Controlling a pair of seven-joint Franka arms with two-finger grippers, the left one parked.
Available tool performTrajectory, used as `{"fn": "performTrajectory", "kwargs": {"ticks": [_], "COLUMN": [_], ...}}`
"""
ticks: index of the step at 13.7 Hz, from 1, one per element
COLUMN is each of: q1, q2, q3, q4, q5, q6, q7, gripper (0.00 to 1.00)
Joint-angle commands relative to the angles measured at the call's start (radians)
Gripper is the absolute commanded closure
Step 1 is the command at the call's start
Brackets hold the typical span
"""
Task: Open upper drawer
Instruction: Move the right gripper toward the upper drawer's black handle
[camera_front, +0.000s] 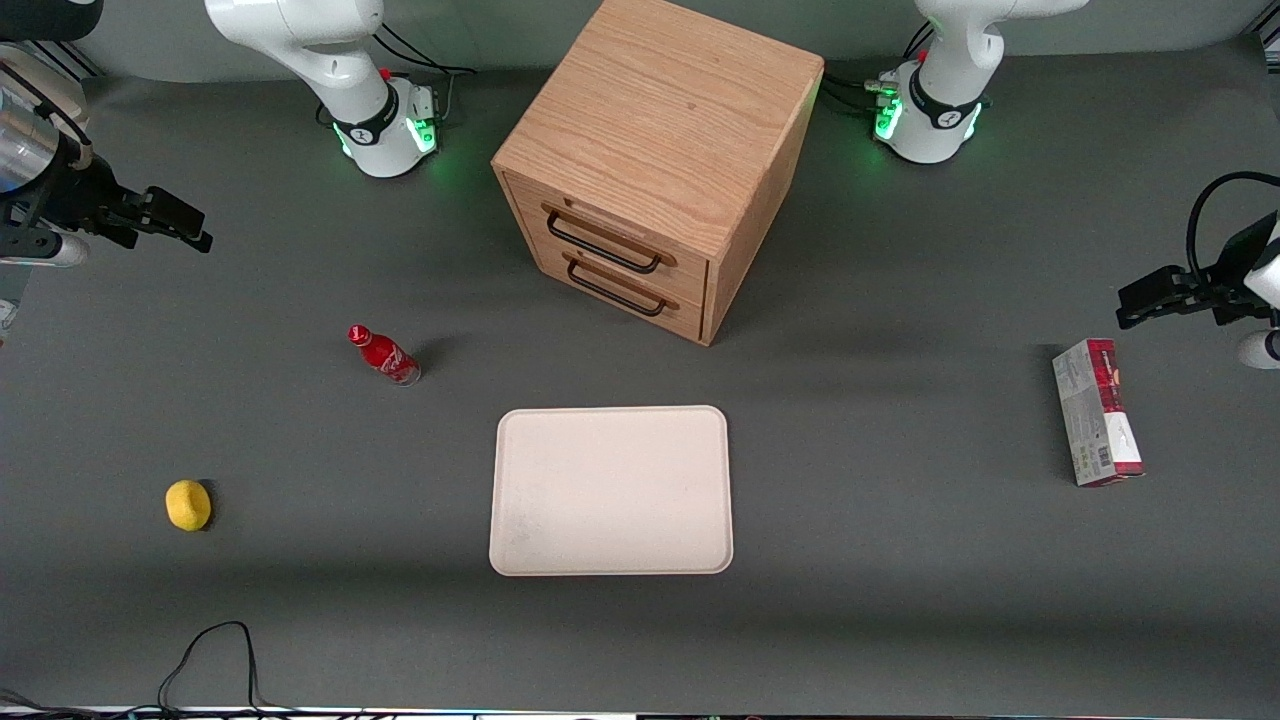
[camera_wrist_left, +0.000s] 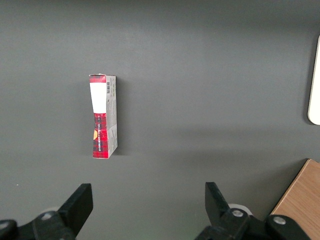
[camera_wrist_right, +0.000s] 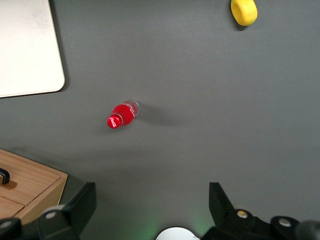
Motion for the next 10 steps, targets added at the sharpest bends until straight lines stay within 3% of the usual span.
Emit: {"fn": "performTrajectory", "kwargs": {"ticks": [1,4,10], "q1": [0.005,0.005,0.003], "q2": [0.005,0.069,0.306], "q3": [0.002,0.048,0.295], "q4": [0.018,0.102,0.370], "q5": [-0.004,-0.004,-0.005], "q6": [-0.012,-0.014,-0.077], "q7": [-0.017,-0.012,-0.014], "gripper": [0.00,0.00,0.00]}}
